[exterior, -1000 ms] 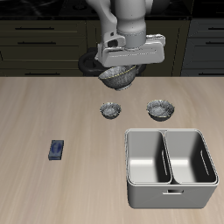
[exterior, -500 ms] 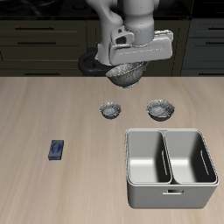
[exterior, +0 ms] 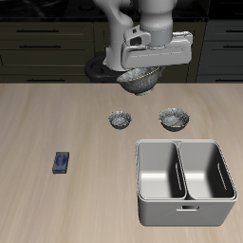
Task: Place the largest bowl in the left side of the drainer
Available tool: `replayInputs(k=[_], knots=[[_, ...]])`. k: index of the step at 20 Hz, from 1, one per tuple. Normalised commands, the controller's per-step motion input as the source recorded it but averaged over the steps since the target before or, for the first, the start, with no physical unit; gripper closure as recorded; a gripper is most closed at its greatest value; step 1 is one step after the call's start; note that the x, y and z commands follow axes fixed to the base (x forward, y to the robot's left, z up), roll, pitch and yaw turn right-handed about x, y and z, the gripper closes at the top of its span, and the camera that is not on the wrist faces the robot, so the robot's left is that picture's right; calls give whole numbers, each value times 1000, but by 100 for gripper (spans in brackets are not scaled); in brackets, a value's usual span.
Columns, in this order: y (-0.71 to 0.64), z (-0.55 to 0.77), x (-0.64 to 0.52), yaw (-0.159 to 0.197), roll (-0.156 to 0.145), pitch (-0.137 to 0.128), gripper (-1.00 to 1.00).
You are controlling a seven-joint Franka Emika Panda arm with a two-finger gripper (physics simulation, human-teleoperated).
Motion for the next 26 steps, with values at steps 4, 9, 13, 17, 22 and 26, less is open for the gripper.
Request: replayInputs(k=[4,9,13,17,22,26], knots=[[86,163,240,-8,-27,-13,100],[112,66,177,0,0,5,100],[303,31,297,-9,12,14,100],[335,53,234,-8,4,-1,100],[167,34,223,0,-7,1,100],[54,84,178,-13,-24,-2,100]])
